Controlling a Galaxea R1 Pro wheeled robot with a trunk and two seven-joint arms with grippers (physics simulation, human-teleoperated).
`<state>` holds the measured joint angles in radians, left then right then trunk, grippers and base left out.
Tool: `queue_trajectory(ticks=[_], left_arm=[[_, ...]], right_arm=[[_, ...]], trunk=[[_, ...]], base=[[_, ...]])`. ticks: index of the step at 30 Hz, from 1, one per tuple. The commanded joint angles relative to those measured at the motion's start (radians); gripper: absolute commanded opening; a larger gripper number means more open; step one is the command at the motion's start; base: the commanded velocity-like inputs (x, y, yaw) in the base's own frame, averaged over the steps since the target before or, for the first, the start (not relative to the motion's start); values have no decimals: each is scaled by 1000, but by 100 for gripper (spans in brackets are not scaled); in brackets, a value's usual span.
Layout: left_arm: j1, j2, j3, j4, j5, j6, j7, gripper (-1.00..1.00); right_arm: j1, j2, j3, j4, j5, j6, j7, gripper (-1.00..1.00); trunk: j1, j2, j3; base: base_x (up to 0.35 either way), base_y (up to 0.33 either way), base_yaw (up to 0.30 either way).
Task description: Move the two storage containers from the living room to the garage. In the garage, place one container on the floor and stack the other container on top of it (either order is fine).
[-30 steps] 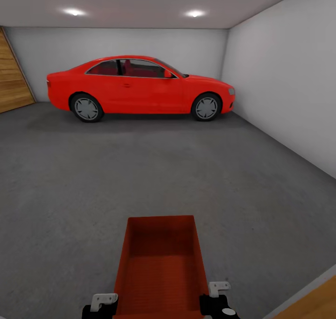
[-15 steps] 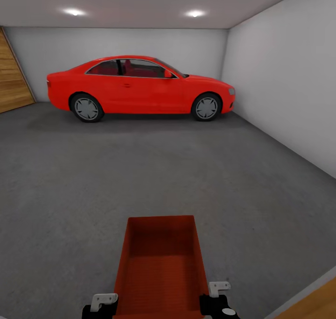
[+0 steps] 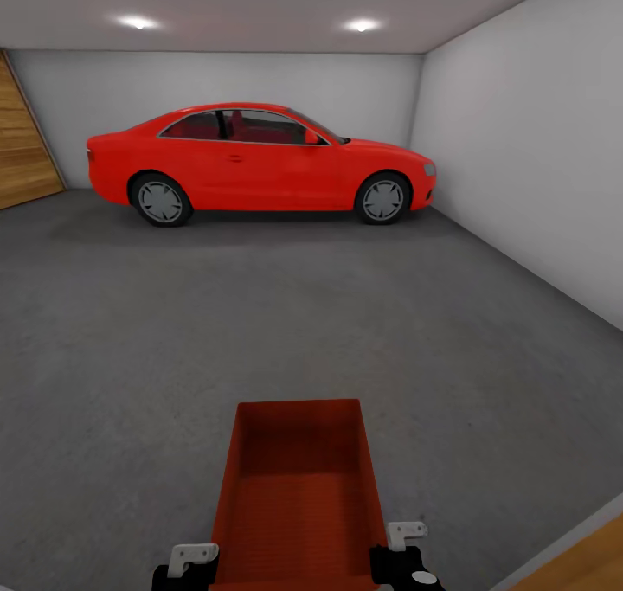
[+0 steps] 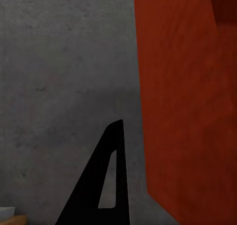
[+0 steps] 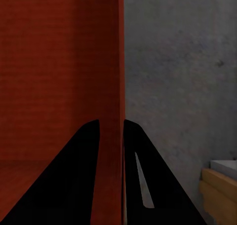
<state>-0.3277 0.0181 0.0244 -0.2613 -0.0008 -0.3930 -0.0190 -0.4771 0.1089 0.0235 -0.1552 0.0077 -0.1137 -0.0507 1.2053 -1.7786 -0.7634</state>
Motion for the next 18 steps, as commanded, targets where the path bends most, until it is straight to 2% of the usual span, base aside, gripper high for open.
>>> queue_trajectory(ticks=[1, 7, 18], left_arm=[[-1, 0, 9, 1, 4, -3, 1, -100], [-1, 0, 9, 1, 4, -3, 2, -100], [-1, 0, 9, 1, 4, -3, 1, -100]], right_arm=[[-1, 0, -2, 0, 2, -3, -6, -100], [-1, 0, -2, 0, 2, -3, -7, -100], [-1, 0, -2, 0, 2, -3, -6, -100]], trunk=[[0, 0, -1], [0, 0, -1], [0, 0, -1]], base=[[0, 0, 15], [0, 0, 14], [0, 0, 102]])
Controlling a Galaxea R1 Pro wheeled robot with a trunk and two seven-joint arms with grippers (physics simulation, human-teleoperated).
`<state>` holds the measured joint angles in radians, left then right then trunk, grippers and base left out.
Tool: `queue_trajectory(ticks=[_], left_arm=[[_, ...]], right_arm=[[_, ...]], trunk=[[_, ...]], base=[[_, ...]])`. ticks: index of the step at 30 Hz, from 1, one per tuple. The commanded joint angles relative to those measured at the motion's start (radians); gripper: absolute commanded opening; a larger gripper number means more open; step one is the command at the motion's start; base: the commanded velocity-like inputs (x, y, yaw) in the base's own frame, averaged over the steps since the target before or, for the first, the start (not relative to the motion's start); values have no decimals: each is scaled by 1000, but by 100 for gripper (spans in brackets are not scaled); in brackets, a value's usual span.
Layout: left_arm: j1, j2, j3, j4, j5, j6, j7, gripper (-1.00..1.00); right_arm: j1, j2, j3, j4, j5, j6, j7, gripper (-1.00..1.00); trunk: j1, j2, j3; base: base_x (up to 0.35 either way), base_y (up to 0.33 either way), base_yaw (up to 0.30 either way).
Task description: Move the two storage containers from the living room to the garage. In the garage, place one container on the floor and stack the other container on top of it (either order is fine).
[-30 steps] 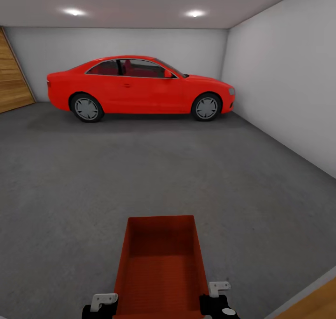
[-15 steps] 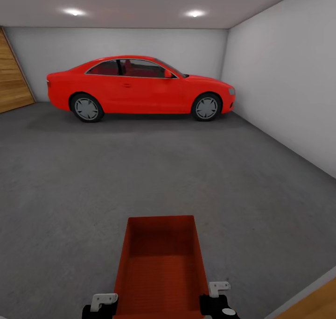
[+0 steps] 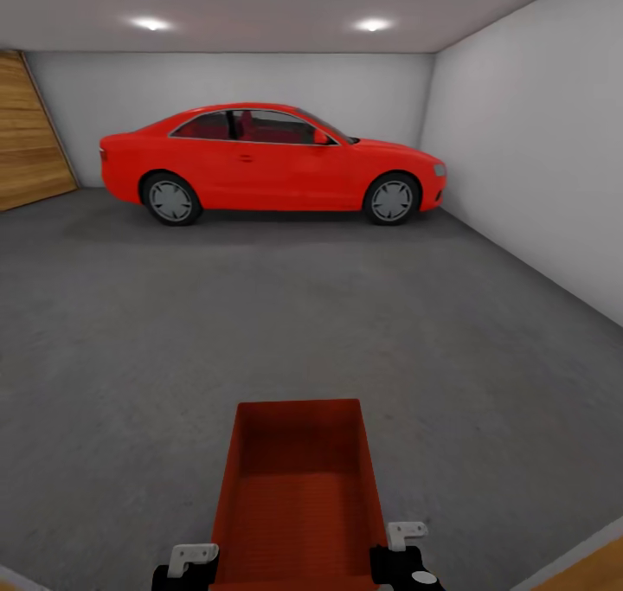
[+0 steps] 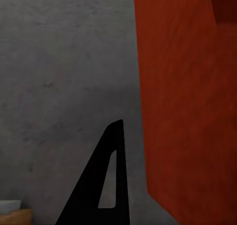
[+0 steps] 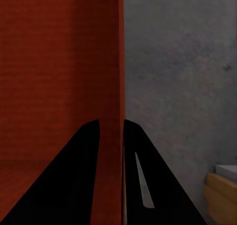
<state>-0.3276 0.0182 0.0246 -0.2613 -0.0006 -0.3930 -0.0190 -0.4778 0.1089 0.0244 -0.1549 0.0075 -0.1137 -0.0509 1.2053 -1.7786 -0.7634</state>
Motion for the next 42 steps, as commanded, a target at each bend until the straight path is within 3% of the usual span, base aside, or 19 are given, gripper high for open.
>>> queue_trajectory(ticks=[1, 42], left_arm=[[-1, 0, 9, 1, 4, -3, 1, -100], [-1, 0, 9, 1, 4, -3, 1, -100]], right_arm=[[-1, 0, -3, 0, 2, -3, -6, -100], [-1, 0, -3, 0, 2, -3, -6, -100]], trunk=[[0, 0, -1], [0, 0, -1]], base=[[0, 0, 85], [16, 0, 23]])
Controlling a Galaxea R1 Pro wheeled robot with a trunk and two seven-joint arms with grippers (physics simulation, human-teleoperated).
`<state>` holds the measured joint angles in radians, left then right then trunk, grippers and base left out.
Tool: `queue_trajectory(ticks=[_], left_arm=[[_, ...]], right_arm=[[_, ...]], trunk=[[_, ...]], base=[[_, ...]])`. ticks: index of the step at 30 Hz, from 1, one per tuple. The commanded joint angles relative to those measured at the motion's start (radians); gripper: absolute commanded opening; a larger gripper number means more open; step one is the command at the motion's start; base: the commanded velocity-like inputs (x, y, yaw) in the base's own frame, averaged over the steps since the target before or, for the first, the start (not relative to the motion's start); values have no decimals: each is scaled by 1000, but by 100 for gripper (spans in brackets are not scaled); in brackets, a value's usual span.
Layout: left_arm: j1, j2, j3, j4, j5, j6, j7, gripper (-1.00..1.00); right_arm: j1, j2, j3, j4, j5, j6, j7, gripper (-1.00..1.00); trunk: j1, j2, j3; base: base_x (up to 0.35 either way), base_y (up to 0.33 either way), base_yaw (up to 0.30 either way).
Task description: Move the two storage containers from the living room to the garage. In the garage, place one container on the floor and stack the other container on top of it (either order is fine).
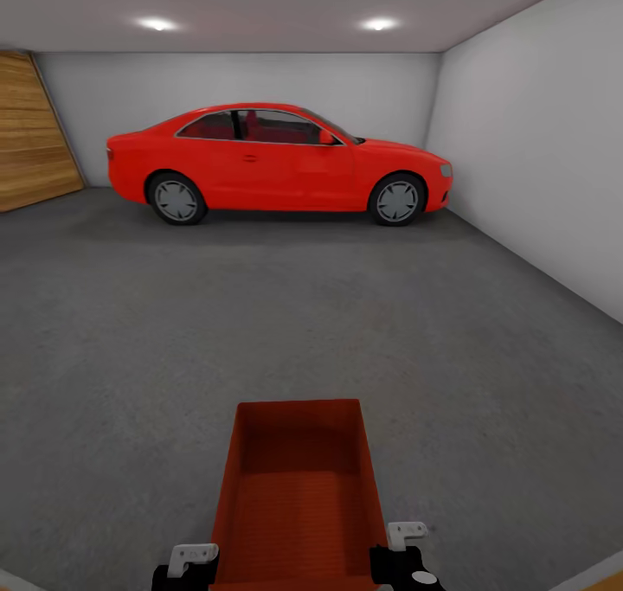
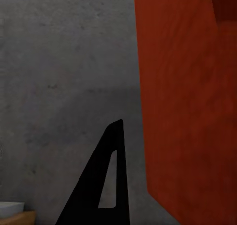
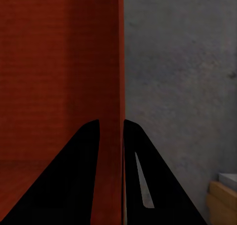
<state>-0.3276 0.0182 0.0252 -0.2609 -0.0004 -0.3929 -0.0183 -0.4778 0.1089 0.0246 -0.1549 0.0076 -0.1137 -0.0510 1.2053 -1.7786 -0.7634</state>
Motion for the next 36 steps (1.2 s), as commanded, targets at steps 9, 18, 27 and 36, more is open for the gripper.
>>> queue_trajectory(ticks=[9, 18, 27, 36], left_arm=[[-1, 0, 9, 1, 3, -3, 1, -100], [-1, 0, 9, 2, 3, -3, 0, -100], [-1, 0, 9, 2, 3, -3, 0, -100], [-1, 0, 9, 1, 3, -3, 1, -100]], right_arm=[[-1, 0, -3, 0, 2, -3, -6, -100], [-1, 0, -3, 0, 2, -3, -6, -100], [-1, 0, -3, 0, 2, -3, -6, -100], [-1, 0, -3, 0, 2, -3, -6, -100]], trunk=[[0, 0, -1], [0, 0, -1], [0, 0, -1], [0, 0, -1]], base=[[0, 0, 32], [5, 0, 4], [168, 0, 0], [124, 0, 0]])
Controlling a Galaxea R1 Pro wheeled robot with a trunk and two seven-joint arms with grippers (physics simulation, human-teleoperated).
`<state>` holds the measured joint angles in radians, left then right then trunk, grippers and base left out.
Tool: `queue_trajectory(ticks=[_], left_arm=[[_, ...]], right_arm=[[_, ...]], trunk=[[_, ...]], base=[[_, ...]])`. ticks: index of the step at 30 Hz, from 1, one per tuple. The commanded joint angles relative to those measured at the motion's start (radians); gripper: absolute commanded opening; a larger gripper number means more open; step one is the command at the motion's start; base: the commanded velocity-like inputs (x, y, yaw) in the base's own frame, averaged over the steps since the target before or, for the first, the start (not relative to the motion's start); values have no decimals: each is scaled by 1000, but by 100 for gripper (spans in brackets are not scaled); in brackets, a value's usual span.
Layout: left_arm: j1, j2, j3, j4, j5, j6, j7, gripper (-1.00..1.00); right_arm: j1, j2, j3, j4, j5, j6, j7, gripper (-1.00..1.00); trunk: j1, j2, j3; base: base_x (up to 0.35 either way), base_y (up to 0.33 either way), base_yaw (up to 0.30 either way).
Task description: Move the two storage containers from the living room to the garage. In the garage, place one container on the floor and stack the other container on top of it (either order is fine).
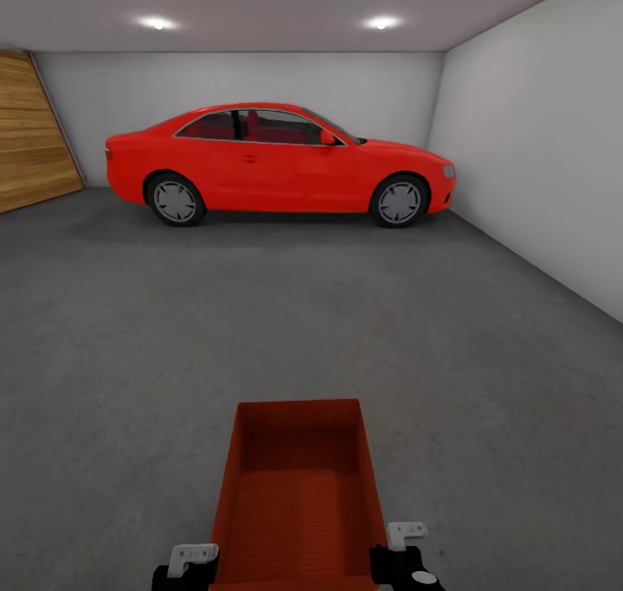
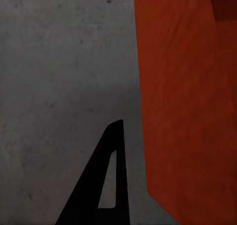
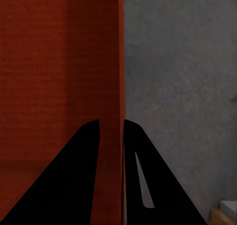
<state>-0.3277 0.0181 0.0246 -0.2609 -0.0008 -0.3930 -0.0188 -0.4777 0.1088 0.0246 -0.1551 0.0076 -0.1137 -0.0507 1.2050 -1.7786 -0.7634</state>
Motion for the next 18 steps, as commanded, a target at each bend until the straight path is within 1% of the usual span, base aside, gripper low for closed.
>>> queue_trajectory(ticks=[1, 11, 18], left_arm=[[-1, 0, 9, 1, 4, -3, 1, -100], [-1, 0, 9, 2, 4, -3, 1, -100], [-1, 0, 9, 1, 4, -3, 1, -100]], right_arm=[[-1, 0, -3, 0, 2, -3, -6, -100], [-1, 0, -3, 0, 2, -3, -6, -100], [-1, 0, -3, 0, 2, -3, -6, -100]], trunk=[[0, 0, -1], [0, 0, -1], [0, 0, -1]], base=[[117, 0, 0], [29, 0, 0], [22, 49, 0]])
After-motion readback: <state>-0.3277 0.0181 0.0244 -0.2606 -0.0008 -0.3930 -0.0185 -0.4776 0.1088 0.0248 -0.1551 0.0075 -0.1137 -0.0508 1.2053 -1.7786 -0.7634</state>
